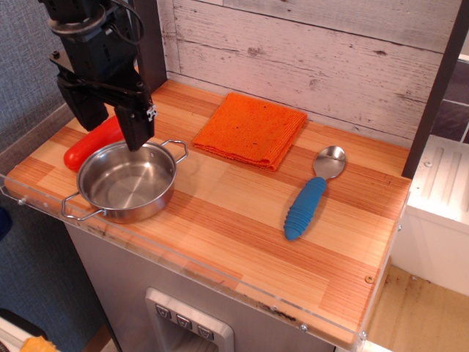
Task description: Put the hot dog on the orange cloth
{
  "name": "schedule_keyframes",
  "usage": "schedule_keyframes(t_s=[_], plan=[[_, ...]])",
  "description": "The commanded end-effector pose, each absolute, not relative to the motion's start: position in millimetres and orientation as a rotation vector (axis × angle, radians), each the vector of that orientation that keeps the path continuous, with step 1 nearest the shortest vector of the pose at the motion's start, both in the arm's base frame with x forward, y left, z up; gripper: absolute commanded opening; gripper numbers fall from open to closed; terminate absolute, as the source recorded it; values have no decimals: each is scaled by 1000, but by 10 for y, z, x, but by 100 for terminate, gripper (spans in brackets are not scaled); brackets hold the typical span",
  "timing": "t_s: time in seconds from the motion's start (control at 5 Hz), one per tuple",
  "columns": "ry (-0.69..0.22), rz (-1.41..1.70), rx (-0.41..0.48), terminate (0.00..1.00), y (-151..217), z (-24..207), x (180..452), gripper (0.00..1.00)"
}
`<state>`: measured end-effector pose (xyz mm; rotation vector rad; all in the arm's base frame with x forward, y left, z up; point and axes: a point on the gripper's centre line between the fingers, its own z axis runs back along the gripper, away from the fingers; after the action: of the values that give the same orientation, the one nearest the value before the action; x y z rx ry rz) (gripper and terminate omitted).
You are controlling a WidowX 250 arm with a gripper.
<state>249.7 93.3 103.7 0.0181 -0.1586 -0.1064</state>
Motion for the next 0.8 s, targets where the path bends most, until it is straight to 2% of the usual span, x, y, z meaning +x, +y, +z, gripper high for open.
schedule_keyframes(t_s=[0.0,0.6], plan=[[-159,-106,18,0,933,1037,2497,100],[-145,49,98,0,1767,980,2886,100]])
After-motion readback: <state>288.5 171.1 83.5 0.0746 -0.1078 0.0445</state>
